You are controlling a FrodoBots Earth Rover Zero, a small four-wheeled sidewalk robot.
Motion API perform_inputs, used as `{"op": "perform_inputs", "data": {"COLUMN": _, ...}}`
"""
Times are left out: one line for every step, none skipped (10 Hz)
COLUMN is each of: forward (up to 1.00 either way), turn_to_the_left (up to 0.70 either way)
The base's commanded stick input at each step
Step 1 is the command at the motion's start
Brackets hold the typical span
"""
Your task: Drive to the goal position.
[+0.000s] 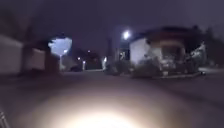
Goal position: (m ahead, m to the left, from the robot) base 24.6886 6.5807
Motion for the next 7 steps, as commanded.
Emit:
{"op": "perform_inputs", "data": {"forward": 0.70, "turn_to_the_left": 0.00}}
{"op": "perform_inputs", "data": {"forward": 0.70, "turn_to_the_left": 0.00}}
{"op": "perform_inputs", "data": {"forward": 0.70, "turn_to_the_left": 0.00}}
{"op": "perform_inputs", "data": {"forward": 0.70, "turn_to_the_left": 0.00}}
{"op": "perform_inputs", "data": {"forward": 0.70, "turn_to_the_left": 0.00}}
{"op": "perform_inputs", "data": {"forward": 0.70, "turn_to_the_left": 0.00}}
{"op": "perform_inputs", "data": {"forward": 0.70, "turn_to_the_left": 0.00}}
